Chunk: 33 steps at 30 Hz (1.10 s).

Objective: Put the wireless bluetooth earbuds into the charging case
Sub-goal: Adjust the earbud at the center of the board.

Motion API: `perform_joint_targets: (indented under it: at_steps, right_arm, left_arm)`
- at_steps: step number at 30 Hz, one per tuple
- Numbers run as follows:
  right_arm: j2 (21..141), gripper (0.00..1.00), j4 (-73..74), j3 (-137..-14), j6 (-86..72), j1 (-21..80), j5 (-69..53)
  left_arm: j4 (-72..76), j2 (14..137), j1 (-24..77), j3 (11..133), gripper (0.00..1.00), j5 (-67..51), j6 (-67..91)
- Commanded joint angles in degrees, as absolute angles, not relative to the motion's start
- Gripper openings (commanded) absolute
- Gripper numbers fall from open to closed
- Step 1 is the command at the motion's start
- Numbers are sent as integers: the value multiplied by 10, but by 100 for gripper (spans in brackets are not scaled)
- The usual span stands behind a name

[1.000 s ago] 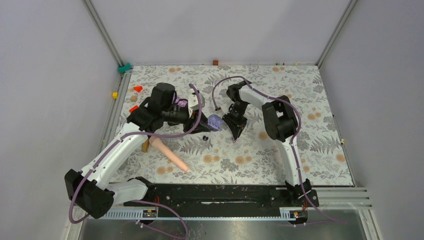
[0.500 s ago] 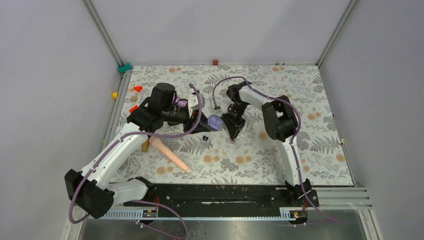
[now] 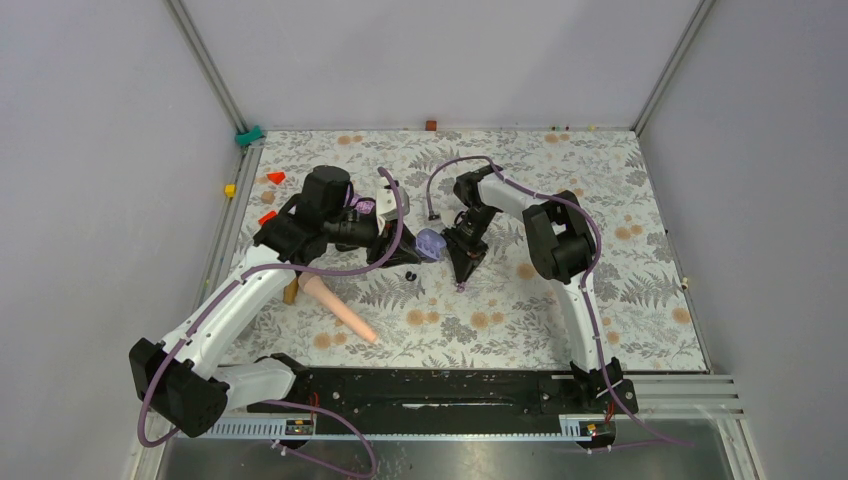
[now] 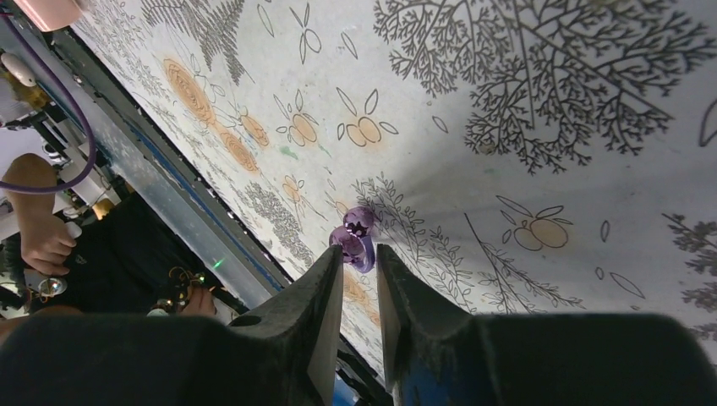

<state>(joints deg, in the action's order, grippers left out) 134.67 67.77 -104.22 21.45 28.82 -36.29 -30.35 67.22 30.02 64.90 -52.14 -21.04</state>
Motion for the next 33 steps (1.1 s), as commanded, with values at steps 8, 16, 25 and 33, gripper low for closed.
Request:
perform_joint_targets:
  at_steps: [8, 16, 25, 33]
  right_arm:
    - [1299, 28, 684, -1020, 205, 293, -413]
    - [1290, 27, 677, -1006, 198, 292, -409]
    - [1290, 27, 659, -988, 184, 293, -407]
    - [1209, 28, 614, -924, 158, 280, -375]
  left_arm:
    - [-286, 662, 301, 673, 2, -520, -217]
    - [-286, 662, 301, 673, 2, -520, -217]
    - [-286, 661, 301, 672, 2, -520, -217]
    - [-299, 661, 301, 678, 2, -520, -225]
